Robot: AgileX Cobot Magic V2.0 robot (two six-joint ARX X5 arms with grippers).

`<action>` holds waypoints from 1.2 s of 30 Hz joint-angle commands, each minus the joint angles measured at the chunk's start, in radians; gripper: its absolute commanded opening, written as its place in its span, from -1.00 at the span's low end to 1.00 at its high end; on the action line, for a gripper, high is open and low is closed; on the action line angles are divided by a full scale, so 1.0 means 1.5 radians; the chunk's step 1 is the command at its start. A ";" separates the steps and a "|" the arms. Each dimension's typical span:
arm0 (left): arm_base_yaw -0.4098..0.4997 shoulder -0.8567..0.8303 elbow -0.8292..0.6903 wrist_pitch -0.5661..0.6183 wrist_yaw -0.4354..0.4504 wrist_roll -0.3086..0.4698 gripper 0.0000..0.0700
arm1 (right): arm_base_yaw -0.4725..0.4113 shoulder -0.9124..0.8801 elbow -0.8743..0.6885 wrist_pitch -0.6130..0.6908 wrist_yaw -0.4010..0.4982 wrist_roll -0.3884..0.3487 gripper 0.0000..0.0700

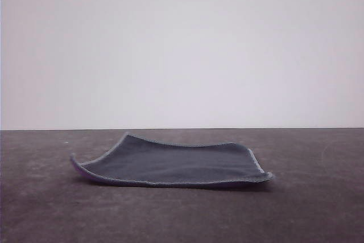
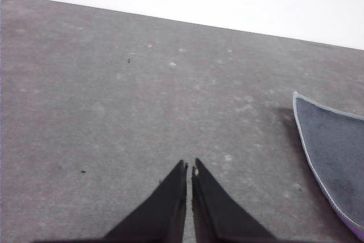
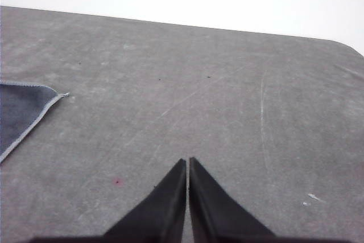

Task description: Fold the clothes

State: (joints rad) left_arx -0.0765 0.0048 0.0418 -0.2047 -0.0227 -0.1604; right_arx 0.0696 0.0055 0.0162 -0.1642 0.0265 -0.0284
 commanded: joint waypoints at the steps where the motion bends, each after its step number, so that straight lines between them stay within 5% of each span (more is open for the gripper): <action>1: 0.000 -0.001 -0.010 -0.003 0.002 0.004 -0.97 | -0.001 -0.001 -0.002 0.007 0.000 0.009 -0.99; 19: 0.000 -0.001 -0.010 0.017 0.000 0.001 -0.95 | -0.001 -0.001 -0.002 0.009 -0.001 0.028 -0.99; 26: -0.002 0.000 0.004 0.052 0.044 -0.088 -0.96 | -0.001 0.003 0.037 0.027 -0.033 0.137 -0.99; 30: -0.002 0.017 0.039 0.097 0.065 -0.152 -0.96 | 0.000 0.054 0.108 -0.017 -0.076 0.148 -0.99; 36: -0.002 0.127 0.150 0.083 0.073 -0.163 -0.96 | 0.000 0.233 0.249 -0.041 -0.113 0.171 -0.99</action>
State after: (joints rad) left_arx -0.0769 0.1648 0.2293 -0.0811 0.0812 -0.3873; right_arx 0.0700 0.3148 0.3522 -0.2373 -0.1359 0.1980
